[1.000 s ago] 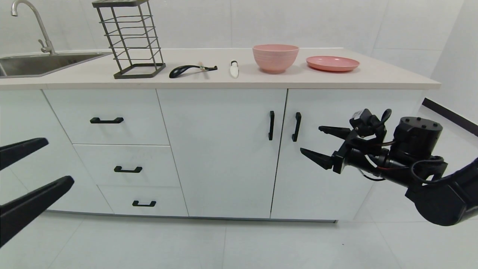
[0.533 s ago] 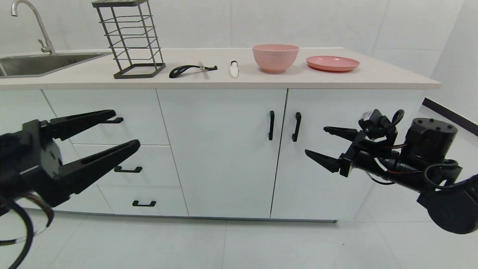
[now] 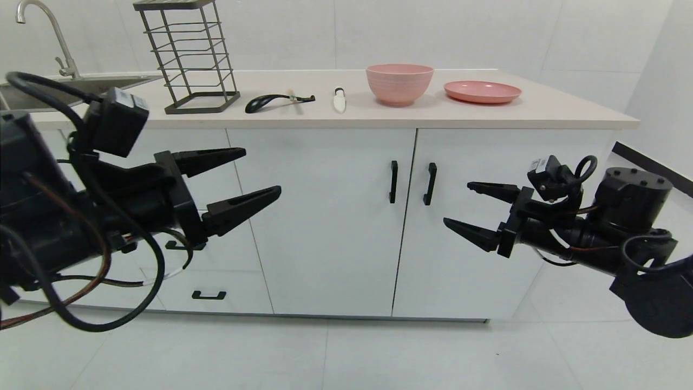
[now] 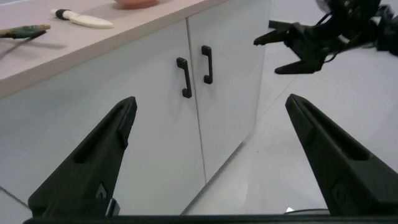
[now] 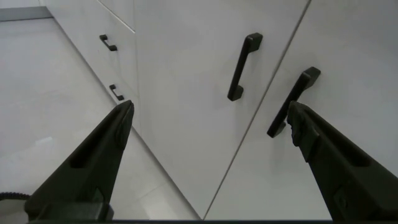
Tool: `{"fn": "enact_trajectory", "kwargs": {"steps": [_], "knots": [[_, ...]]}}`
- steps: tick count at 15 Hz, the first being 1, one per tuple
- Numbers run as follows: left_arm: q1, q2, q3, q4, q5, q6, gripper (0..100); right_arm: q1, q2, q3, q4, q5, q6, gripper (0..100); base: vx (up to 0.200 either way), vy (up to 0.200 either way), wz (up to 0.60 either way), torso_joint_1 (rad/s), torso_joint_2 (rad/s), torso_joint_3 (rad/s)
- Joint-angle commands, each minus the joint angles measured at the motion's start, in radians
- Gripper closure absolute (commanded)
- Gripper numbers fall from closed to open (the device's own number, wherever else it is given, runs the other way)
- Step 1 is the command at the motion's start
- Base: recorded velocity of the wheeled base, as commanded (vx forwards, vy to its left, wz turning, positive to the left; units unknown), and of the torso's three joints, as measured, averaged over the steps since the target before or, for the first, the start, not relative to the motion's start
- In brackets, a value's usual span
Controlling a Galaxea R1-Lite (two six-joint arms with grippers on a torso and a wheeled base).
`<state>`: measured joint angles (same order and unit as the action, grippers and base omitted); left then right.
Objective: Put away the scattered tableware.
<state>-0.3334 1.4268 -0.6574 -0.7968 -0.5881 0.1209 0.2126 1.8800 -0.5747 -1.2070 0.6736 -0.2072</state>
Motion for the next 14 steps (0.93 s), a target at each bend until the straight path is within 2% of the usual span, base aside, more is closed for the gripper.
{"fn": "enact_trajectory", "kwargs": {"steps": [1, 3, 4, 8, 10, 14], "knots": [[-0.045, 0.098, -0.031, 0.001, -0.004, 0.034, 0, -0.022, 0.002, -0.004, 0.003, 0.026, 0.002, 0, 0.000, 0.000, 0.00, 0.000, 0.00, 0.000], [-0.127, 0.147, -0.041, 0.001, -0.004, 0.033, 0, -0.062, 0.036, -0.016, -0.006, 0.053, -0.006, 0, 0.000, 0.000, 0.00, 0.000, 0.00, 0.000], [-0.141, 0.184, -0.067, -0.002, 0.001, 0.037, 0, -0.070, 0.051, -0.019, -0.011, 0.053, -0.009, 0, 0.000, 0.000, 0.00, 0.000, 0.00, 0.000], [-0.157, 0.284, -0.149, -0.035, 0.001, 0.040, 0, -0.067, 0.100, -0.022, -0.042, 0.089, -0.044, 0, 0.000, 0.000, 0.00, 0.000, 0.00, 0.000], [-0.165, 0.360, -0.223, -0.078, -0.002, 0.042, 0, -0.058, 0.153, -0.077, -0.049, 0.093, -0.044, 0, 0.000, 0.000, 0.00, 0.000, 0.00, 0.000], [-0.200, 0.449, -0.304, -0.117, -0.007, 0.039, 0, -0.041, 0.208, -0.179, -0.049, 0.089, -0.041, 0, 0.000, 0.000, 0.00, 0.000, 0.00, 0.000]]}}
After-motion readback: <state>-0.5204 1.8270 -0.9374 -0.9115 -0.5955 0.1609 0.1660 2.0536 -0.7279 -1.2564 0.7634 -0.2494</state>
